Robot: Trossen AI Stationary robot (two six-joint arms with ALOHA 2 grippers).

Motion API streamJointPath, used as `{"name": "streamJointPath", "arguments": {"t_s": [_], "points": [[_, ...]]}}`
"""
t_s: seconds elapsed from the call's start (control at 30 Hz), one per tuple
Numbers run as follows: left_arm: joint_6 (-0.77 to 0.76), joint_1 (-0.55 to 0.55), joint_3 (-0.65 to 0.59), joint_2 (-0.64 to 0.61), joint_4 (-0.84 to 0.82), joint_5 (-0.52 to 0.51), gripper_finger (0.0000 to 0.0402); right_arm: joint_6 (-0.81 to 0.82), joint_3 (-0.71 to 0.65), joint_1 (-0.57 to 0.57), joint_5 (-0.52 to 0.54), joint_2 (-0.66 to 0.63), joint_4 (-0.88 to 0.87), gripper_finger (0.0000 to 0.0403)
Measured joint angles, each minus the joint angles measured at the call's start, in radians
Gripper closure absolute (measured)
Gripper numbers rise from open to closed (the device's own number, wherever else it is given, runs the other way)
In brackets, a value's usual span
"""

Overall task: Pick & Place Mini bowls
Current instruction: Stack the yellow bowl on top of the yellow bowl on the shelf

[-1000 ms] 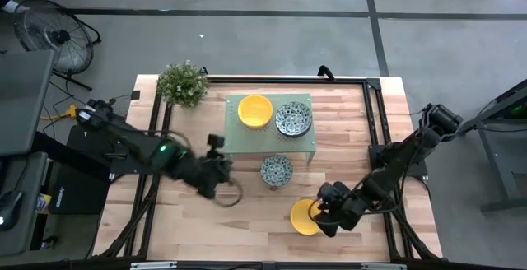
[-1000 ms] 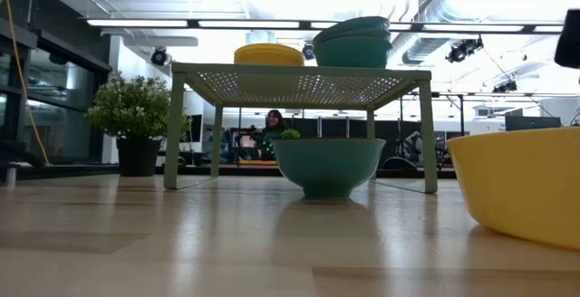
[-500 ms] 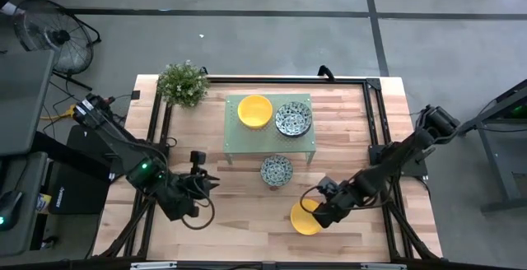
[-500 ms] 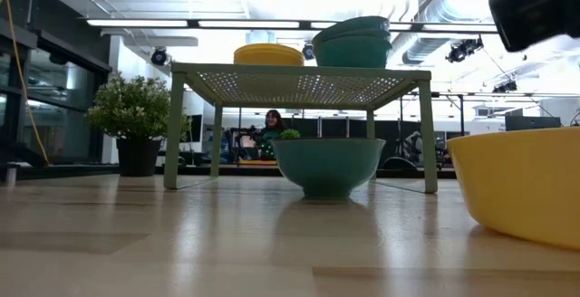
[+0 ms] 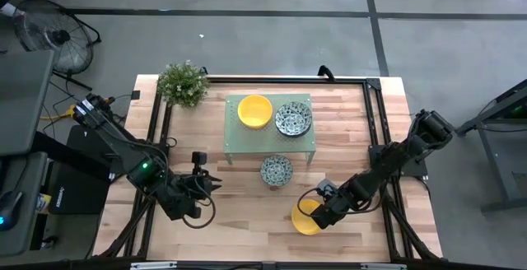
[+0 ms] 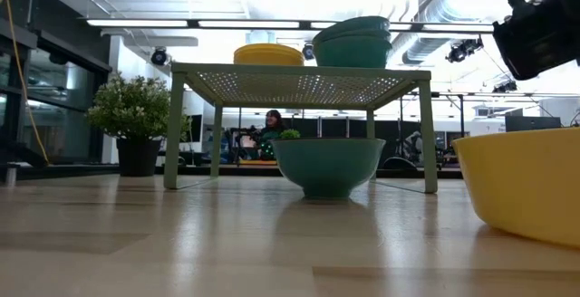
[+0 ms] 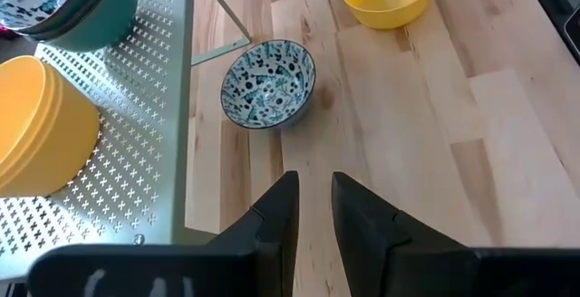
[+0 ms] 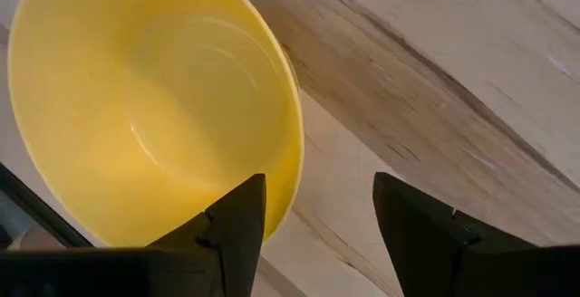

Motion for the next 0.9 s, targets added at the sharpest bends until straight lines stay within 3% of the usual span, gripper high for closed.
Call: {"name": "streamJointPath", "arguments": {"t_s": [0.5,0.83,0.9], "points": [[0.0,0.001,0.0,0.0,-0.003,0.001,0.0337,0.052,0.0,-0.001,0.044,0.0,0.014,0.0303],[0.0,0.001,0.0,0.001,-0.003,0.008,0.0337,0.018,0.0,-0.001,0.032,0.0,0.022,0.0394],[0.0,0.001,0.0,0.001,-0.003,0.01,0.0337,0.004,0.0,-0.001,0.013,0.0,0.023,0.0398]]}}
